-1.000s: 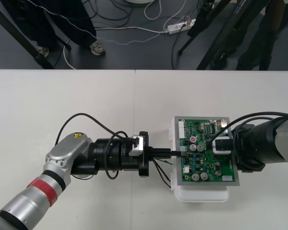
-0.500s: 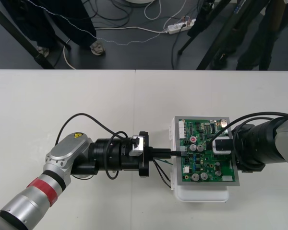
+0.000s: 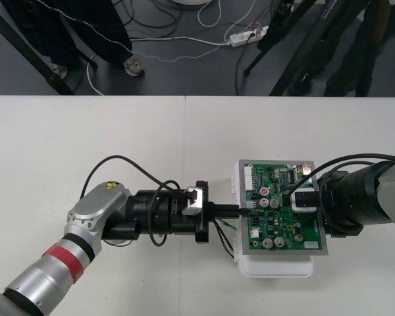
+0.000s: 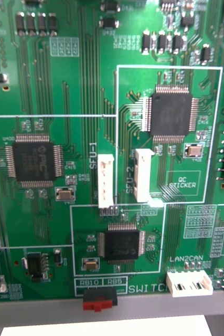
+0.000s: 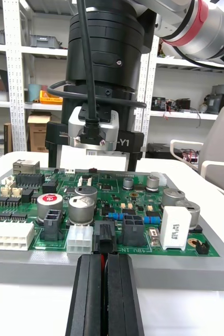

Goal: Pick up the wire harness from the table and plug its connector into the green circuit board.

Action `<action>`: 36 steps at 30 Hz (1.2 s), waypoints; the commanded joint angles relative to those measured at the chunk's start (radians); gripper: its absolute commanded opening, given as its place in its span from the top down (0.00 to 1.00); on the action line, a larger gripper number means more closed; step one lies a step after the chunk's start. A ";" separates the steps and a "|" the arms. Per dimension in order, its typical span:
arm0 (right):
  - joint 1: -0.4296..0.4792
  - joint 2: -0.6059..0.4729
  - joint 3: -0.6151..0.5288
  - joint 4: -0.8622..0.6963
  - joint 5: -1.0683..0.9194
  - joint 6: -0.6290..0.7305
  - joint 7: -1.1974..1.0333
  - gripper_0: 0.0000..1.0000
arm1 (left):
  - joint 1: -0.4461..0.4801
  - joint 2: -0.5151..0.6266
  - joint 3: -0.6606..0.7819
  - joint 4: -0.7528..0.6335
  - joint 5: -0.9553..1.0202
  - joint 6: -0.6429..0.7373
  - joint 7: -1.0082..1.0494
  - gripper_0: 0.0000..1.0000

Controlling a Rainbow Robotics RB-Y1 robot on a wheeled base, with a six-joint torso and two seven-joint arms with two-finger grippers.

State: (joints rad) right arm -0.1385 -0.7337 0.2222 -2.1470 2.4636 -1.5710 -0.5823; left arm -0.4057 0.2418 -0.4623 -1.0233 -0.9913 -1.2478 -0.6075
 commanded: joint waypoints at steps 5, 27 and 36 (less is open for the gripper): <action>0.008 0.014 0.011 -0.022 -0.023 0.000 -0.005 0.00 | -0.044 -0.065 -0.036 -0.017 -0.004 0.025 -0.089 1.00; 0.008 0.008 0.005 -0.022 -0.011 0.000 0.004 0.00 | -0.047 0.008 -0.024 -0.043 0.017 0.025 -0.087 0.15; 0.007 -0.030 -0.049 -0.022 -0.034 0.000 0.036 0.00 | -0.042 0.152 -0.021 -0.155 0.019 0.025 -0.057 0.12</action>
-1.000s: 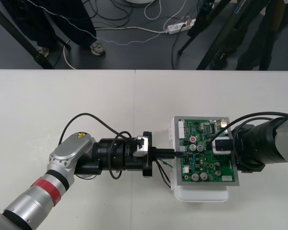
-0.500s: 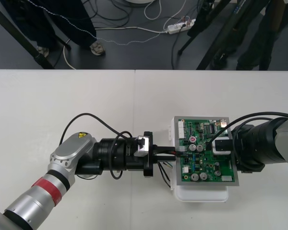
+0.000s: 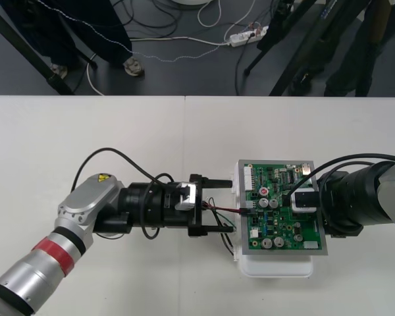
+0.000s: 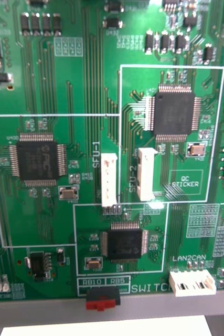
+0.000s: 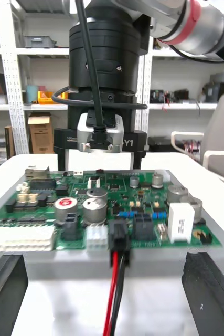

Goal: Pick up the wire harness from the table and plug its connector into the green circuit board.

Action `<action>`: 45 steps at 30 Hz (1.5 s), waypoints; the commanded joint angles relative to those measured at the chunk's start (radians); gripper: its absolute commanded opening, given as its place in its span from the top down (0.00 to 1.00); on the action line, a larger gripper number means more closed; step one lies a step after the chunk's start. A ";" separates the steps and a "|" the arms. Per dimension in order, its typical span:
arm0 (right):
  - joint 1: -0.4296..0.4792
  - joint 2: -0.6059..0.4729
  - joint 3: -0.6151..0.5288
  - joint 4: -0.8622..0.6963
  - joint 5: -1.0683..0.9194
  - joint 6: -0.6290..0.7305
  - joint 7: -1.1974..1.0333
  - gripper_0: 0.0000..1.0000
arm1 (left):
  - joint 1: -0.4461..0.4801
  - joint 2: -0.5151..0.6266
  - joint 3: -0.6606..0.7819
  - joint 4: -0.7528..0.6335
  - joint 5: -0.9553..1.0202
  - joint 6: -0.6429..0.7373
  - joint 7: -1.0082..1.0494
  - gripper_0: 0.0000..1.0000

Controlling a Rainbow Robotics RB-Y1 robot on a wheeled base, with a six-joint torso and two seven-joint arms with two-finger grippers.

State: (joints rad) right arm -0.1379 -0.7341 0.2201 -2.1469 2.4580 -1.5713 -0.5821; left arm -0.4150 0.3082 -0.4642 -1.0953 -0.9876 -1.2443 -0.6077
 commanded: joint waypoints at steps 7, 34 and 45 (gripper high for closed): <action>0.004 -0.103 -0.107 -0.022 -0.113 0.001 0.050 0.00 | -0.033 0.178 -0.004 -0.156 0.014 0.022 -0.029 0.12; -0.058 -0.252 -0.424 -0.022 -0.926 0.001 0.051 0.00 | -0.034 0.646 0.165 -0.715 0.044 0.164 0.468 0.11; -0.078 -0.206 -0.466 -0.019 -1.165 0.001 0.007 0.00 | -0.045 0.827 0.174 -0.888 0.126 0.269 0.664 0.12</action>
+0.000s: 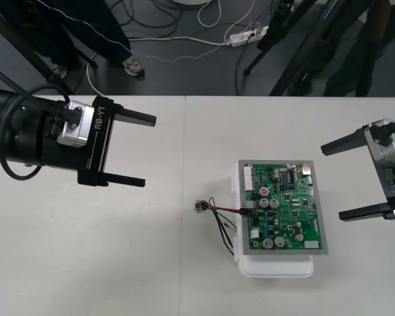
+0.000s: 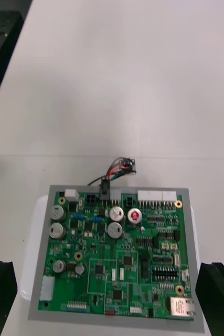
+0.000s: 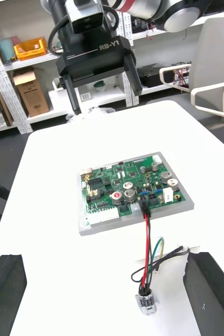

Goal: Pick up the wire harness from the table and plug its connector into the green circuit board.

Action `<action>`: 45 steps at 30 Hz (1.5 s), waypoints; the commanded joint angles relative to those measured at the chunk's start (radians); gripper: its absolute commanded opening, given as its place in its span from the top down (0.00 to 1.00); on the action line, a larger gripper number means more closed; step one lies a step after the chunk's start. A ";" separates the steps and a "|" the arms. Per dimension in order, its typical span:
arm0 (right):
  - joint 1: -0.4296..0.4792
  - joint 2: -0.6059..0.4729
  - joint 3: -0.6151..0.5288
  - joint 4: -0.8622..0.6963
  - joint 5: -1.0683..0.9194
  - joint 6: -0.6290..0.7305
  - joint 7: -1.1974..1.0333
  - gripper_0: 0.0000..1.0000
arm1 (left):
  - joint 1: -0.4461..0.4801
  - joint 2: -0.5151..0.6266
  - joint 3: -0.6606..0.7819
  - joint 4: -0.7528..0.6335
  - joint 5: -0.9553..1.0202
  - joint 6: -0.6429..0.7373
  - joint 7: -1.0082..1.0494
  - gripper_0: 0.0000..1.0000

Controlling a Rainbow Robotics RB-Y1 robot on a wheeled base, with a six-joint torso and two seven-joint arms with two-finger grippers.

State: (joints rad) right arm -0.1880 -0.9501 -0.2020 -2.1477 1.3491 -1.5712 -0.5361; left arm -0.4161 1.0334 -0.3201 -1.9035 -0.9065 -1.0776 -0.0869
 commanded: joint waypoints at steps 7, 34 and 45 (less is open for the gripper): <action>-0.028 0.093 -0.073 -0.017 -0.123 0.000 -0.061 0.00 | -0.075 0.174 0.030 -0.131 0.066 0.133 0.216 0.11; -0.007 0.177 -0.131 -0.055 -0.107 0.000 -0.022 0.00 | -0.070 0.171 0.023 -0.131 -0.046 0.142 0.265 0.11; -0.007 0.183 -0.131 -0.078 -0.081 0.000 0.034 0.00 | -0.070 0.171 0.023 -0.131 -0.046 0.142 0.265 0.11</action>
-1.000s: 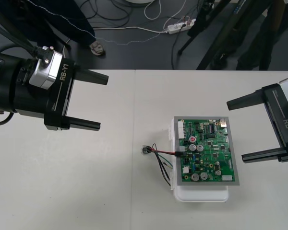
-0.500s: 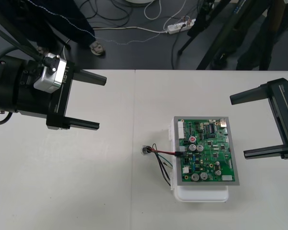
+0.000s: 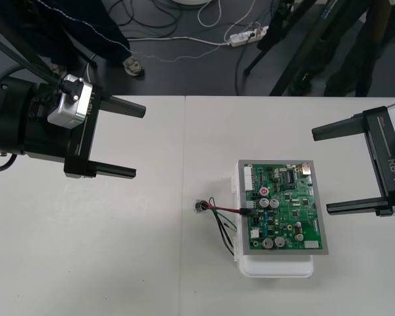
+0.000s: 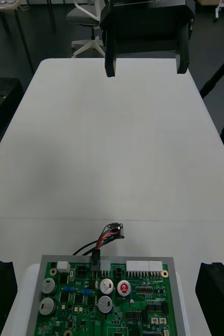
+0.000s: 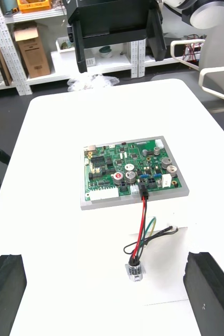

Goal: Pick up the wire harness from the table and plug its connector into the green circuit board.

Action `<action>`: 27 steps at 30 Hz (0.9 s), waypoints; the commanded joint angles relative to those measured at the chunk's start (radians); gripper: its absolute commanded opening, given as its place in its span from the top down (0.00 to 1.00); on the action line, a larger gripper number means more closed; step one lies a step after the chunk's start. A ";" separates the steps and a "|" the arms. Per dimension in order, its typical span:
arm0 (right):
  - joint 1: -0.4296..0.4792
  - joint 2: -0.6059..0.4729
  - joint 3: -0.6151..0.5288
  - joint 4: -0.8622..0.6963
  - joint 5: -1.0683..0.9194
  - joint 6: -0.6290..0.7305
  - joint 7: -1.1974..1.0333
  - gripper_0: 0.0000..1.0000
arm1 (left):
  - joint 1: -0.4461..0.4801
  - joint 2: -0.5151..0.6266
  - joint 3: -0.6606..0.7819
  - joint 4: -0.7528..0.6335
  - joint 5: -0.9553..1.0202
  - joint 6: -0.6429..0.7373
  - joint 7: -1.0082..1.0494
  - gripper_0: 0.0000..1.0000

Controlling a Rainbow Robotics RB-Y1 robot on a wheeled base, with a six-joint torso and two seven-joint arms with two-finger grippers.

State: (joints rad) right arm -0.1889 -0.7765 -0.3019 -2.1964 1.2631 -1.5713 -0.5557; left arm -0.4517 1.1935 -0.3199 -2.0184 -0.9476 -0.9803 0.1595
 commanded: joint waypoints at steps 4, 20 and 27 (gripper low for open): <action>-0.006 0.010 -0.025 -0.023 0.009 0.000 0.065 0.00 | -0.035 0.011 0.022 -0.016 -0.005 0.045 0.018 0.11; -0.004 0.010 -0.006 0.001 0.009 0.000 0.057 0.00 | -0.035 0.011 0.022 -0.016 -0.005 0.045 0.018 0.11; -0.004 0.010 -0.006 0.001 0.009 0.000 0.057 0.00 | -0.035 0.011 0.022 -0.016 -0.005 0.045 0.018 0.12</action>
State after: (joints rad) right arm -0.1889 -0.7727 -0.3018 -2.1926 1.2681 -1.5713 -0.5376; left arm -0.4517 1.1935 -0.3199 -2.0184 -0.9478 -0.9799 0.1595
